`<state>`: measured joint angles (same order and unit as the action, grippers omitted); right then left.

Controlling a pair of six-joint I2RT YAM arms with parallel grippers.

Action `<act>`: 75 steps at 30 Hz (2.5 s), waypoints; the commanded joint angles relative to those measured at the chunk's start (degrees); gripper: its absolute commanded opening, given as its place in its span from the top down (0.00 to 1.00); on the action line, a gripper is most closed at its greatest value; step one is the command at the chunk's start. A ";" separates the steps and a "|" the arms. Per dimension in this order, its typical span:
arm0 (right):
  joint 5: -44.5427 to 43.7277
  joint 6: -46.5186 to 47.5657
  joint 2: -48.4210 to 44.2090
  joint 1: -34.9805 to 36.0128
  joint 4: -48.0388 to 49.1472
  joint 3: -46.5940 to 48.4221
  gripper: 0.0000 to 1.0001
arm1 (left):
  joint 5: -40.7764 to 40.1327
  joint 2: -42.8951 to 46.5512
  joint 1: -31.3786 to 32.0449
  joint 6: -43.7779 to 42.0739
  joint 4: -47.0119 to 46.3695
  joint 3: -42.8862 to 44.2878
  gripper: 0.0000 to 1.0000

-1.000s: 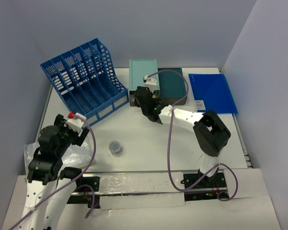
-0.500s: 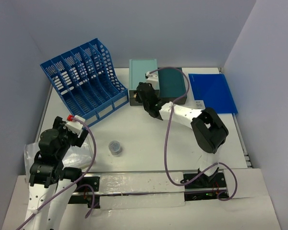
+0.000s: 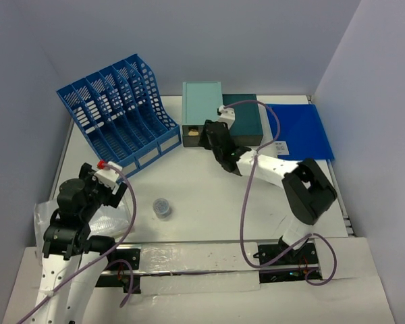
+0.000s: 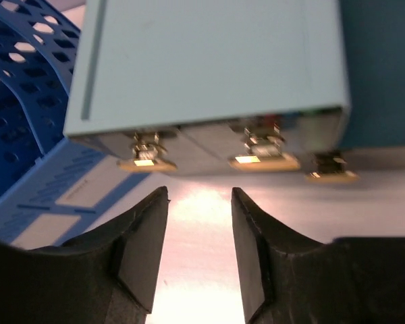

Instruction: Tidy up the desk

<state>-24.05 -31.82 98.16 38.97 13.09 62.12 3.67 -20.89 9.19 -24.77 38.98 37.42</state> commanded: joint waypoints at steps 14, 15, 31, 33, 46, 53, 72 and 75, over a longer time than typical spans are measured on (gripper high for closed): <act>3.75 -10.61 -2.35 -7.55 0.97 -10.36 0.18 | 12.25 -16.48 -0.49 4.66 -3.54 11.50 0.08; 4.41 -11.62 -1.84 -8.04 2.18 -10.87 0.17 | 12.32 -16.35 -0.49 4.08 -3.80 11.39 0.08; 6.76 -40.86 3.26 -13.74 36.82 -26.33 0.23 | 12.25 -20.59 -0.49 2.43 -5.60 12.24 0.10; 6.11 -41.95 4.50 -13.76 38.44 -26.03 0.24 | 12.32 -20.59 -0.49 2.36 -5.77 12.13 0.10; 4.10 -52.90 14.53 -13.76 56.48 -28.17 0.36 | 13.17 -20.70 -0.49 1.82 -5.74 11.97 0.11; 3.74 -54.32 17.27 -13.76 58.50 -27.19 0.40 | 13.26 -21.11 -0.49 1.74 -5.74 12.06 0.11; 3.91 -55.16 21.19 -13.74 59.86 -25.47 0.58 | 13.13 -21.83 -0.49 1.39 -6.34 11.41 0.11; 3.53 -54.76 21.21 -13.81 59.86 -25.39 0.65 | 12.94 -21.72 -0.49 1.13 -6.27 11.16 0.11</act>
<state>-18.39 -87.23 118.76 25.23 71.26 35.79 15.68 -42.83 8.99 -23.11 35.59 47.11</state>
